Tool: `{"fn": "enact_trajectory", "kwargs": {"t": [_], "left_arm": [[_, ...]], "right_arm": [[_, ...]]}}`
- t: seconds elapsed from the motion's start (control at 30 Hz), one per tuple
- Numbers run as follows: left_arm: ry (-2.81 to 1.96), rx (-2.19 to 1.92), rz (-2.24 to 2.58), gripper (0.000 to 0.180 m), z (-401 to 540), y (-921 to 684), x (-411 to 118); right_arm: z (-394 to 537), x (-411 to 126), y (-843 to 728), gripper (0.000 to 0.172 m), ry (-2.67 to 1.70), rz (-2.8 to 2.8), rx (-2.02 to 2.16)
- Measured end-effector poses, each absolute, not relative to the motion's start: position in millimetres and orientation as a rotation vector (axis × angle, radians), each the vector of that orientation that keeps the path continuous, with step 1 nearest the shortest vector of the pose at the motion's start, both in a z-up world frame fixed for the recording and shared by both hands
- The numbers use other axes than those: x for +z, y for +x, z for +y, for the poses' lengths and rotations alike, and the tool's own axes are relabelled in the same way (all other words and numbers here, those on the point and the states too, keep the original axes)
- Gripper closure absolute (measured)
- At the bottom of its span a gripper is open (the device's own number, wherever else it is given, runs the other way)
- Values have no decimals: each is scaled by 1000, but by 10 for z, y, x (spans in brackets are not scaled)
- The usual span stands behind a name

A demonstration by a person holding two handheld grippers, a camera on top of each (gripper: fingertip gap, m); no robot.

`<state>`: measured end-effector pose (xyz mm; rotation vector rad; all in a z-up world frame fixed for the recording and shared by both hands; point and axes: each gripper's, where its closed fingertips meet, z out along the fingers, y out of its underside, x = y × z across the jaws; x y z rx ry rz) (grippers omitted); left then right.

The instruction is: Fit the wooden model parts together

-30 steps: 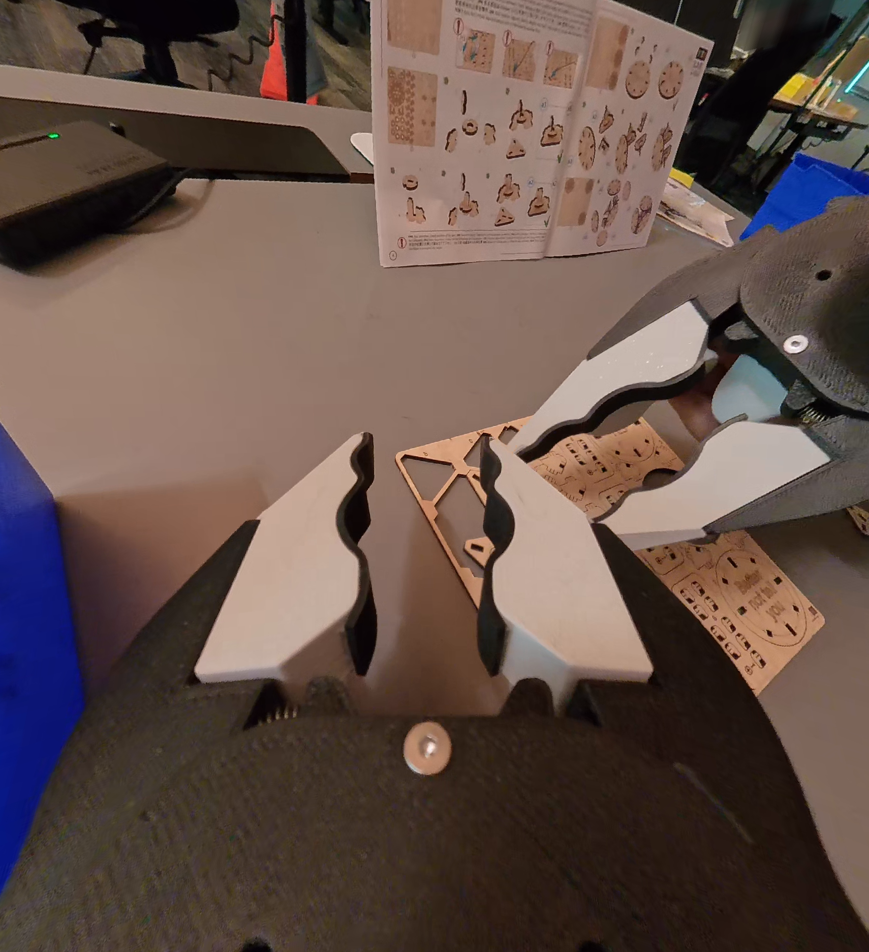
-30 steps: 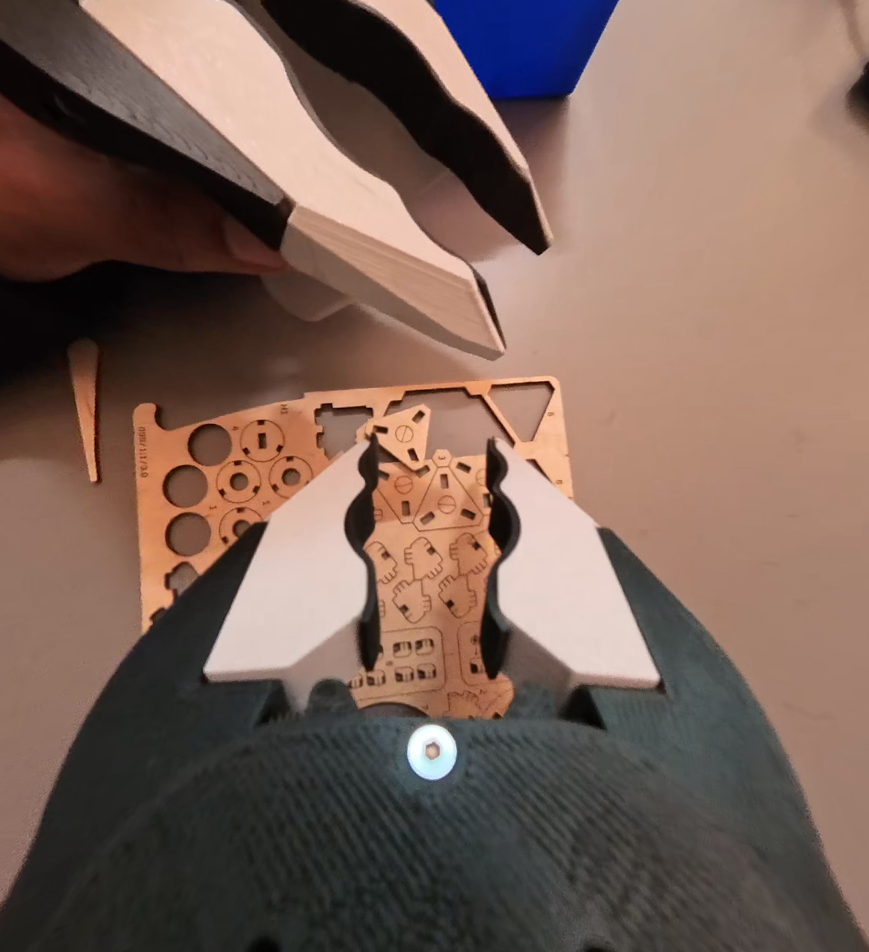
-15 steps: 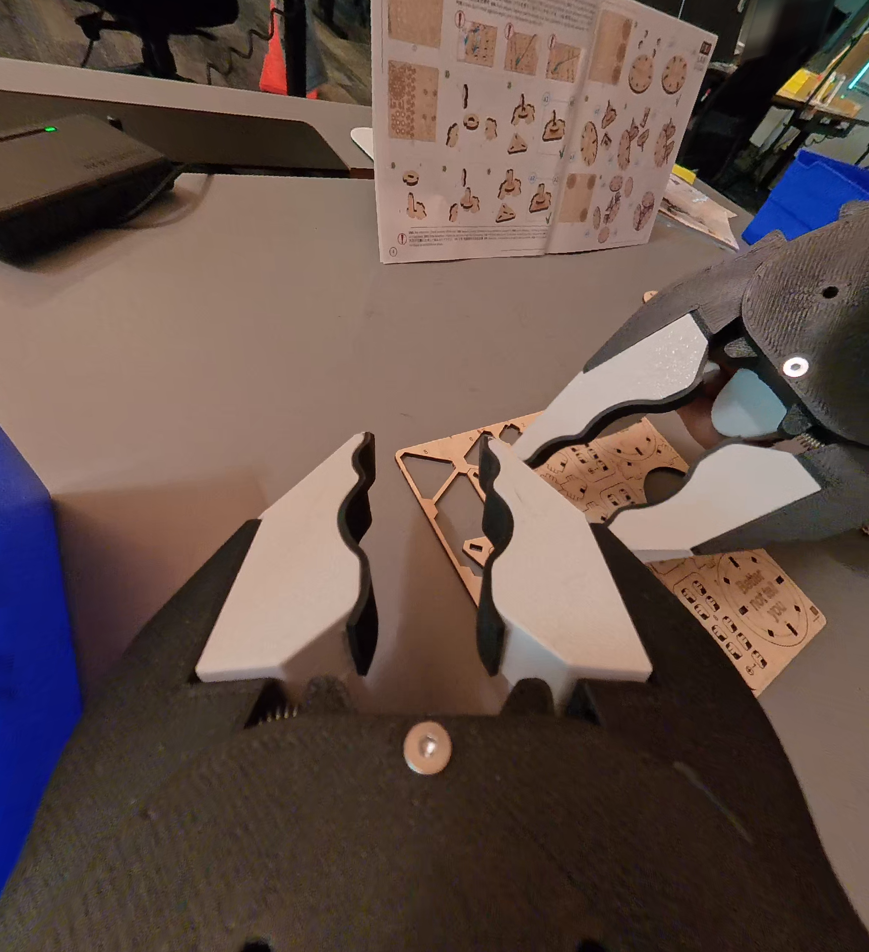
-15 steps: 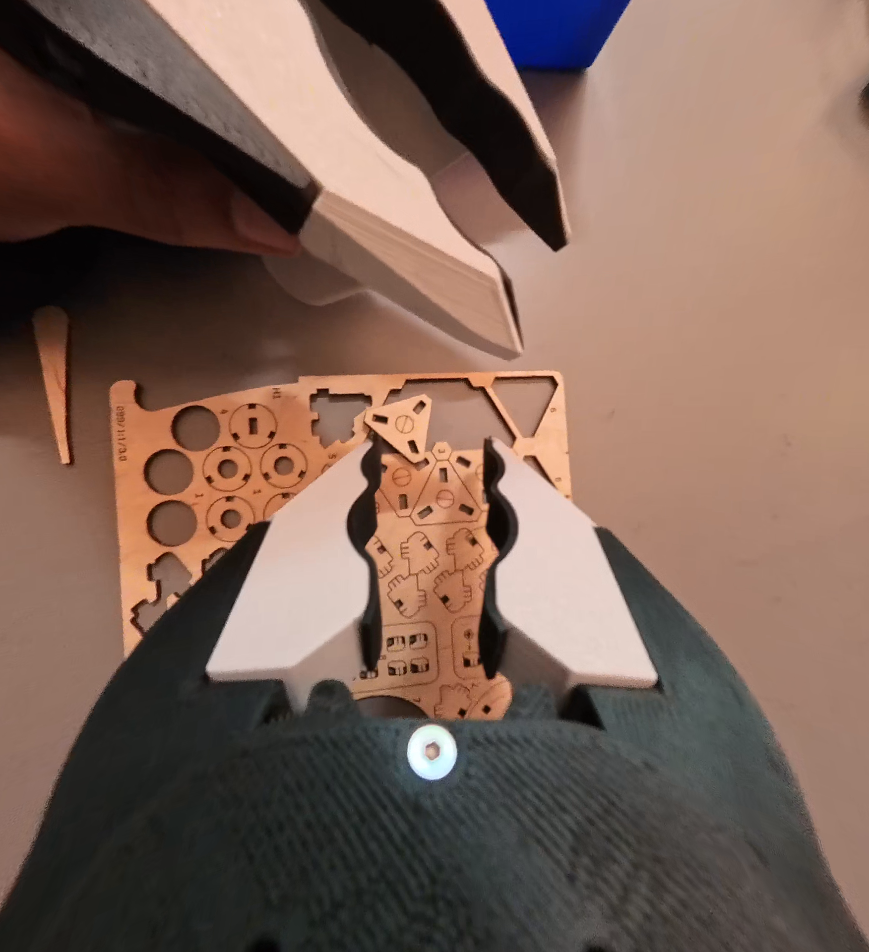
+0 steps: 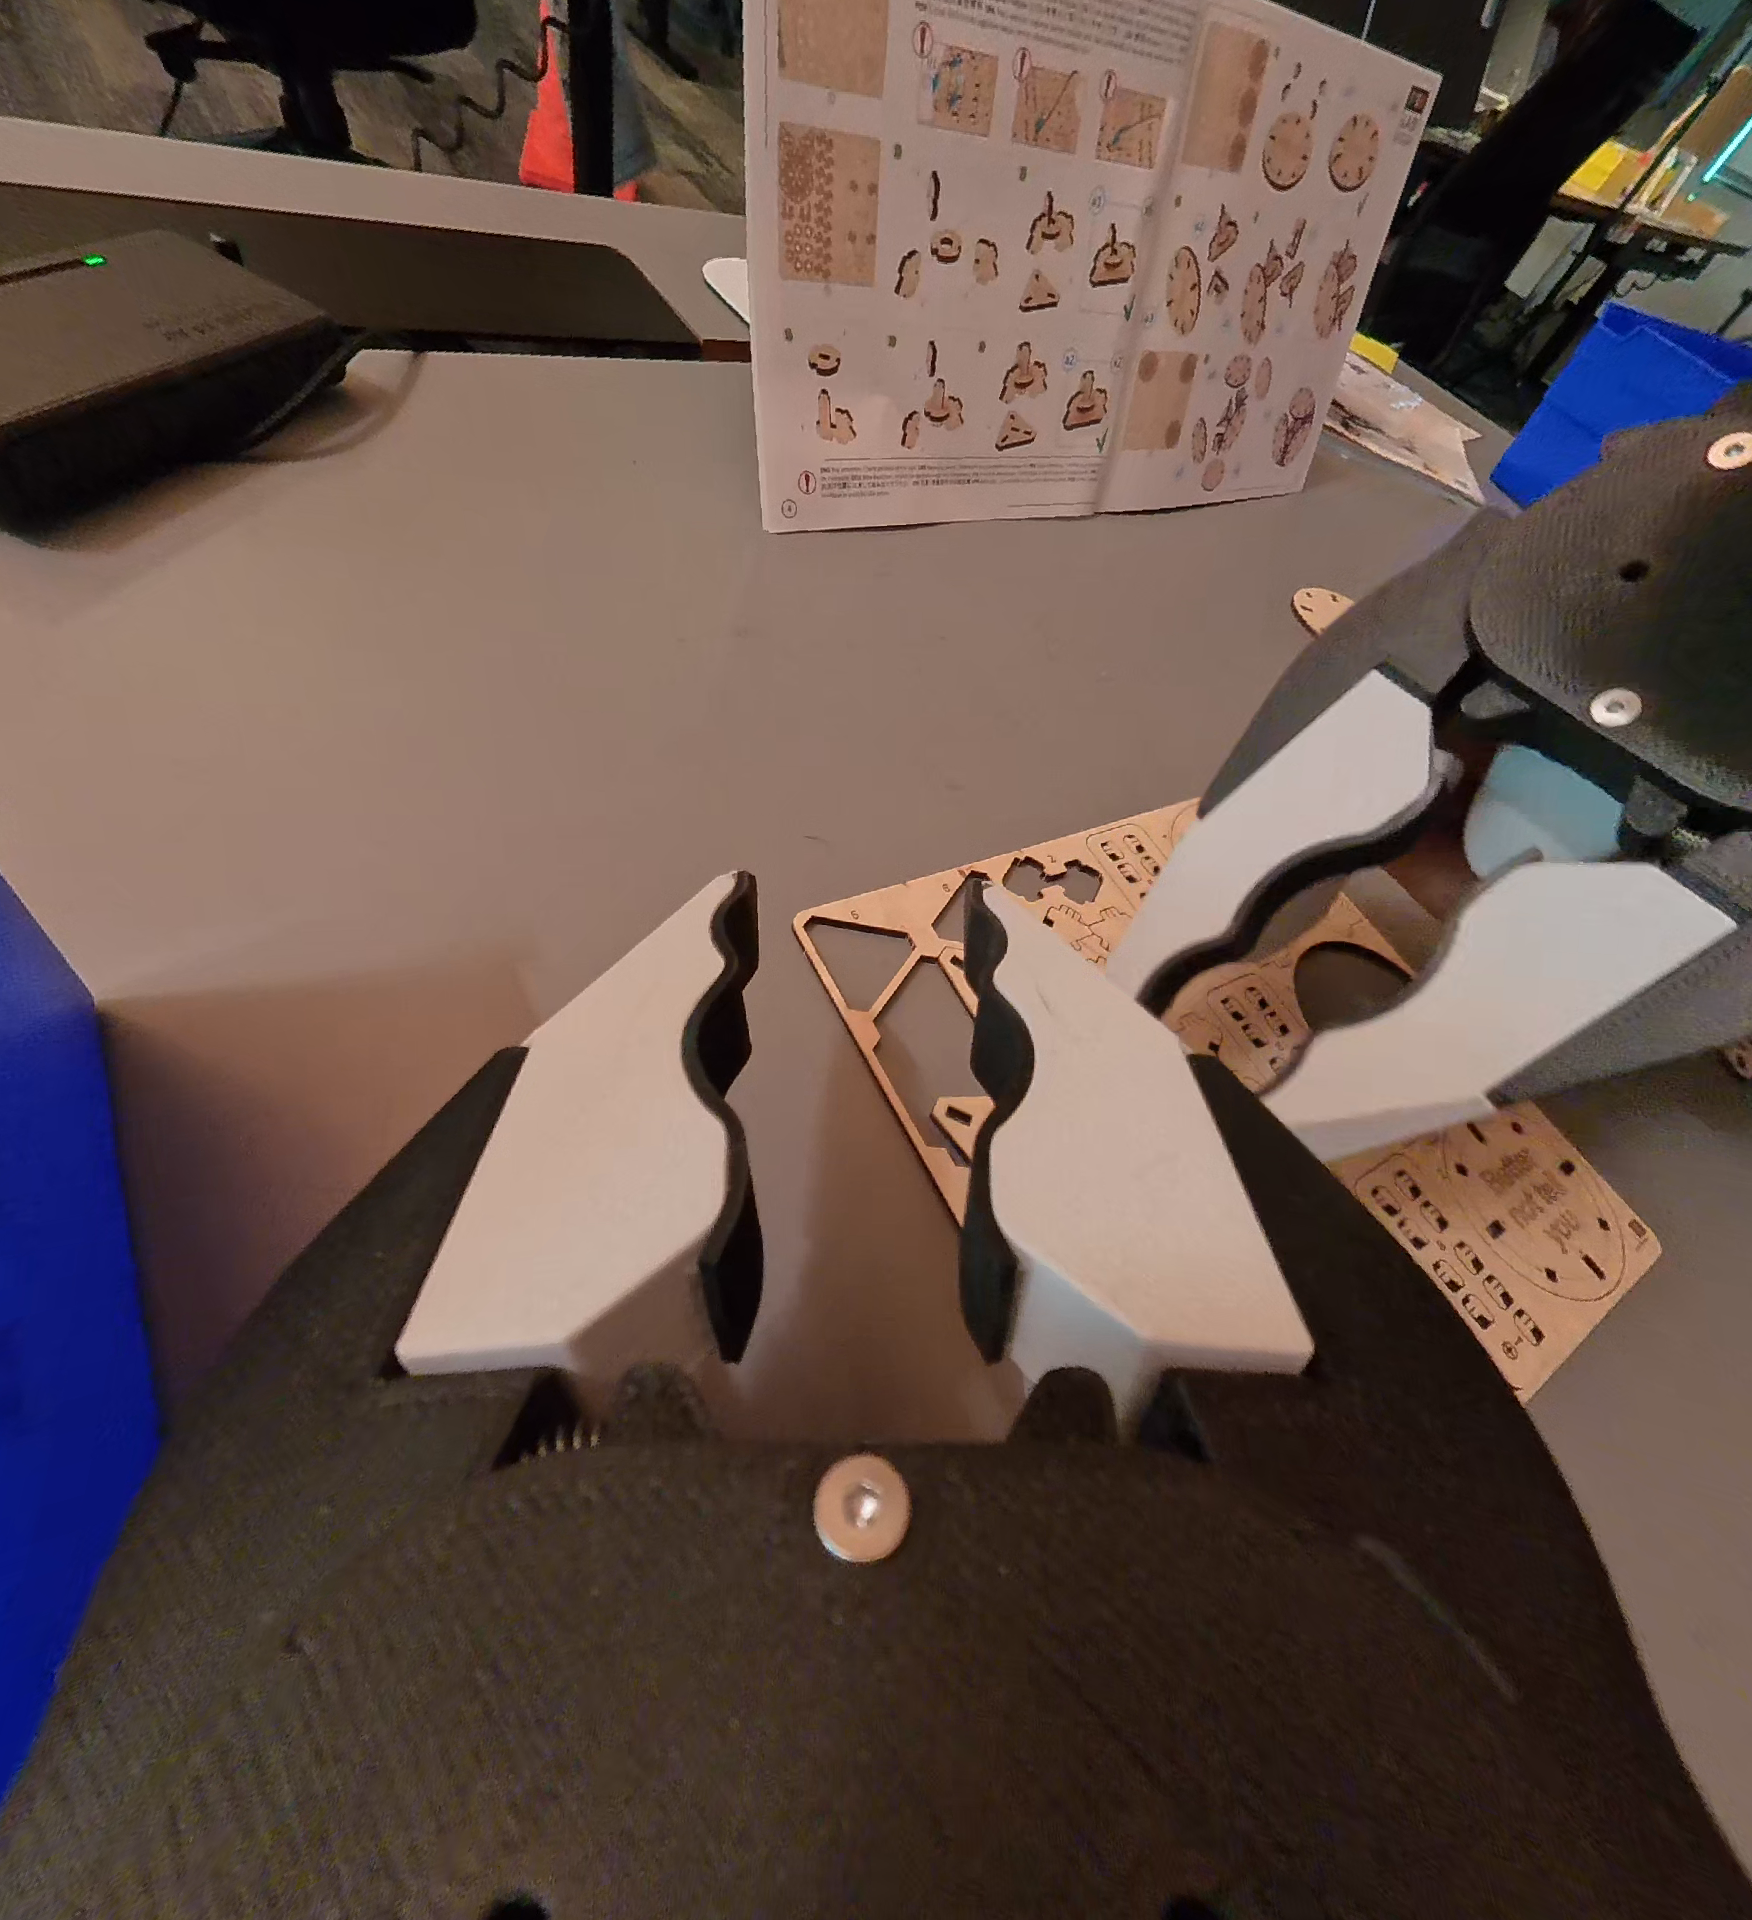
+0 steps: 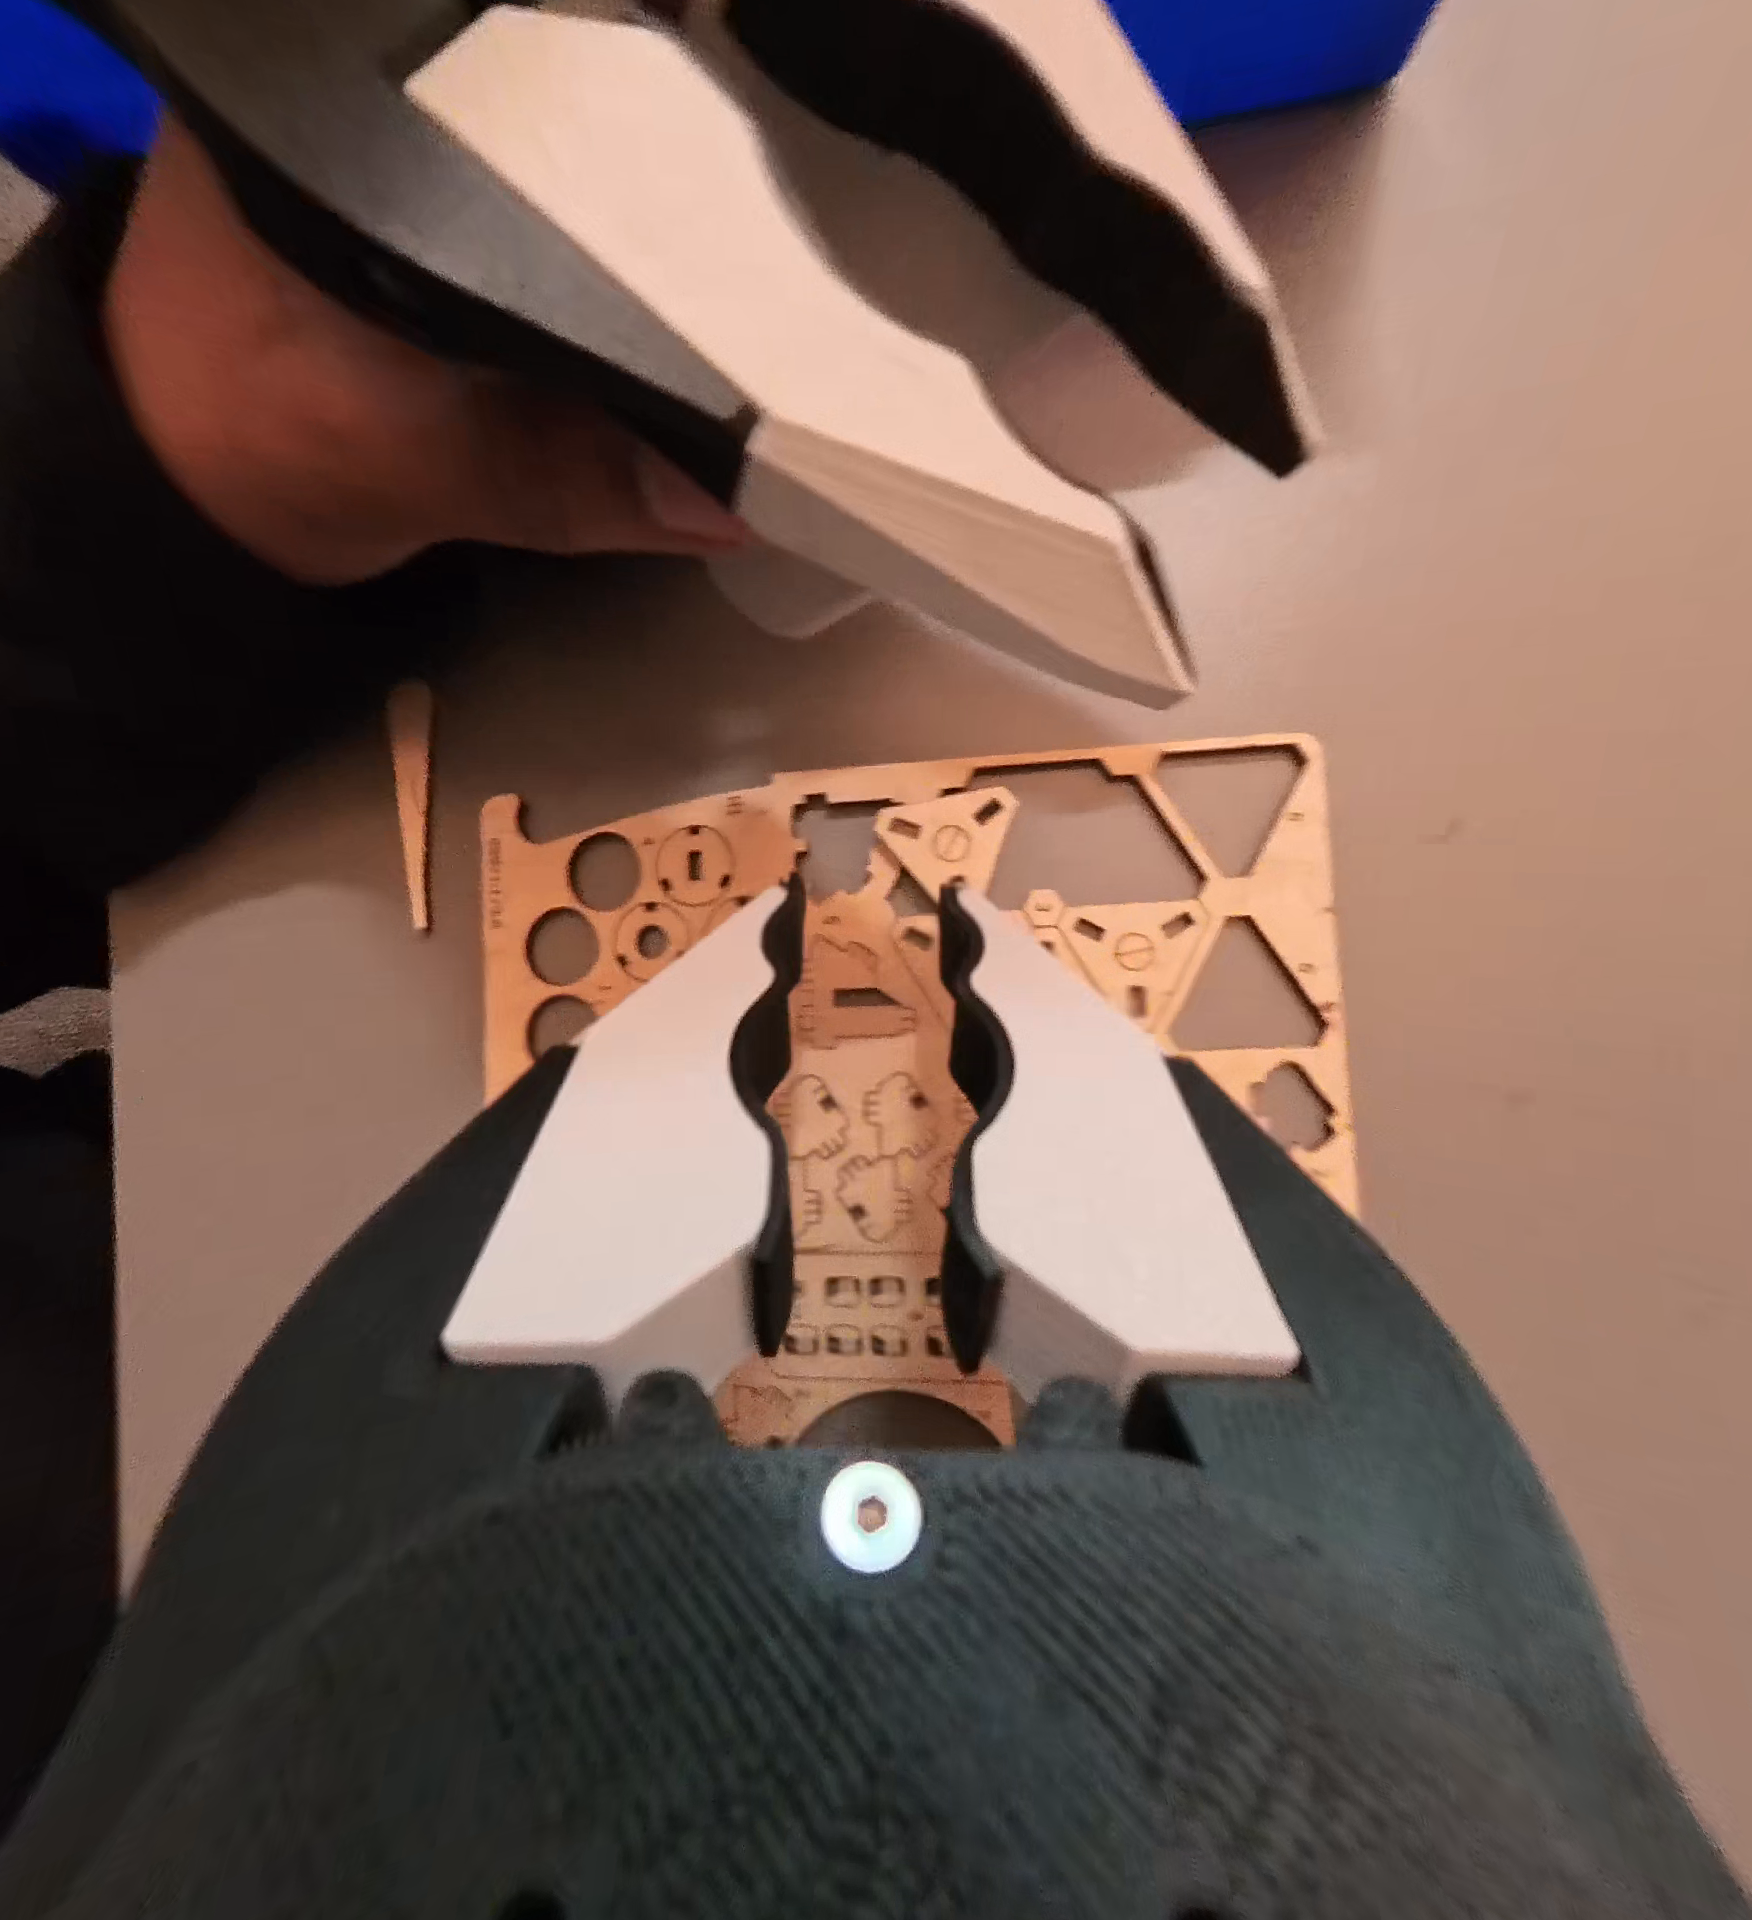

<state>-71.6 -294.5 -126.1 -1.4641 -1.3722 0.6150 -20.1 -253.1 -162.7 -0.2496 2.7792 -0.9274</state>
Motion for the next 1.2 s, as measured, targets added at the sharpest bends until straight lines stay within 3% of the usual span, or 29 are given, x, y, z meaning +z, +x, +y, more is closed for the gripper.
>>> {"fn": "enact_trajectory", "kwargs": {"t": [0.53,0.6,0.67,0.77,0.93,1.2], "left_arm": [[-1466,602,-1373,143,-2930,-720,-1275],[-1466,602,-1373,143,-2929,-720,-1276],[-1465,600,-1373,143,-2925,-720,-1275],[-1464,599,-1374,143,-2927,-721,-1277],[-1460,600,-1376,143,-2931,-721,-1274],[-1464,597,-1366,143,-2917,-722,-1267]], "right_arm": [[-2600,-1569,-97,155,-201,2591,-1011],[-2646,-1541,-136,149,-324,2608,-1058],[-2598,-1521,30,125,-641,2531,-1036],[-2546,-1673,-1,119,-1062,2566,-926],[-2601,-1716,-82,123,-1209,2532,-825],[-2609,-1779,-168,144,-1265,2549,-716]]}}
